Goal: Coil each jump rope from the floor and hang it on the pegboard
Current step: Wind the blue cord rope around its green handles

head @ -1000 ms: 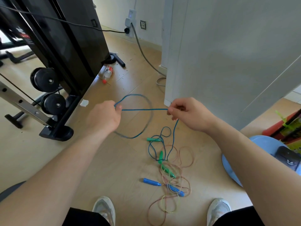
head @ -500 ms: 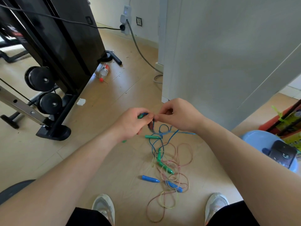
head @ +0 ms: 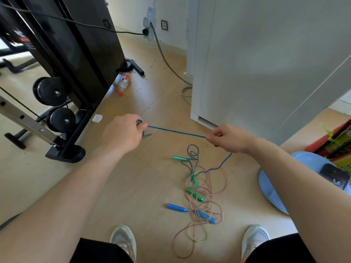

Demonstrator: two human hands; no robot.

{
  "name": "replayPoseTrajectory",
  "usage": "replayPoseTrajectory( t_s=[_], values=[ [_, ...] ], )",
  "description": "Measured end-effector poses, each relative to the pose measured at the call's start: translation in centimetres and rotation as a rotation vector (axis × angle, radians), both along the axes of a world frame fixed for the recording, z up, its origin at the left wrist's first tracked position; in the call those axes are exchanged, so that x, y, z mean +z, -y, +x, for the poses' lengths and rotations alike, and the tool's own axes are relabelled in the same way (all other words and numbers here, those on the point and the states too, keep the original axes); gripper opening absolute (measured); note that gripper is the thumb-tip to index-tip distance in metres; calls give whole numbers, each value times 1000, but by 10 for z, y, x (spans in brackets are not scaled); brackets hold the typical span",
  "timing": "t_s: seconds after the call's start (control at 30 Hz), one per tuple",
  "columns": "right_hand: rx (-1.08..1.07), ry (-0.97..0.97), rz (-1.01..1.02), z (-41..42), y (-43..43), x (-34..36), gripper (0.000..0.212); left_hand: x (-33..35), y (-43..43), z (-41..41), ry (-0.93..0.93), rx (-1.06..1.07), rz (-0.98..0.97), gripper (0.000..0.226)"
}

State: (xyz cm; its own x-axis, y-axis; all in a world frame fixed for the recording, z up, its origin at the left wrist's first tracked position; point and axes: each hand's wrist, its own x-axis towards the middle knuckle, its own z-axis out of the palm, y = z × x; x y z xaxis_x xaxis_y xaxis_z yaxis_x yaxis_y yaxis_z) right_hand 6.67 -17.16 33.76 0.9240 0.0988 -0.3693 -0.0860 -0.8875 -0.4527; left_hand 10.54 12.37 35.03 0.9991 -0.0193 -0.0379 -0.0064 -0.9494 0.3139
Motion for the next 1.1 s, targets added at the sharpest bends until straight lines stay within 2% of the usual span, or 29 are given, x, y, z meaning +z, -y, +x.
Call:
replayPoseTrajectory(
  t_s=[0.07,0.13,0.2,0.23,0.33,0.4,0.47,0.57,0.7,0.8,0.9,0.97,1.03,1.1],
  values=[
    [-2,91,78,0,-3,2,35,-8,5,-7,-110,-29,82,19],
    [23,138,196,-2,-12,9,31,-11,12,-15,-158,-64,29,27],
    [74,151,256,-4,-25,18,28,-5,22,-22,-128,-128,-158,43],
    [97,156,273,-5,-31,21,26,-2,29,-26,-131,-177,-267,43],
    [149,199,326,-6,-45,28,26,2,49,-37,-295,-334,-630,22],
    [137,228,305,-4,-47,29,28,2,51,-38,-312,-354,-698,20],
    [99,219,266,-1,-44,26,33,4,48,-34,-212,-329,-620,27],
    [40,110,240,2,-32,16,42,9,39,-23,-56,-184,-467,29],
    [-2,-17,111,3,-11,-8,39,5,18,-10,93,9,-313,31],
    [8,-45,70,2,-5,-14,32,-2,4,-4,49,76,-160,30],
    [4,93,216,0,-17,4,29,-8,6,-11,-45,13,19,22],
    [22,167,341,-2,-31,23,26,-6,22,-22,-87,-108,-154,26],
    [81,196,429,-5,-42,36,26,-1,42,-33,-197,-247,-548,27],
    [109,227,428,-5,-47,38,29,2,53,-39,-280,-322,-761,29]
  ],
)
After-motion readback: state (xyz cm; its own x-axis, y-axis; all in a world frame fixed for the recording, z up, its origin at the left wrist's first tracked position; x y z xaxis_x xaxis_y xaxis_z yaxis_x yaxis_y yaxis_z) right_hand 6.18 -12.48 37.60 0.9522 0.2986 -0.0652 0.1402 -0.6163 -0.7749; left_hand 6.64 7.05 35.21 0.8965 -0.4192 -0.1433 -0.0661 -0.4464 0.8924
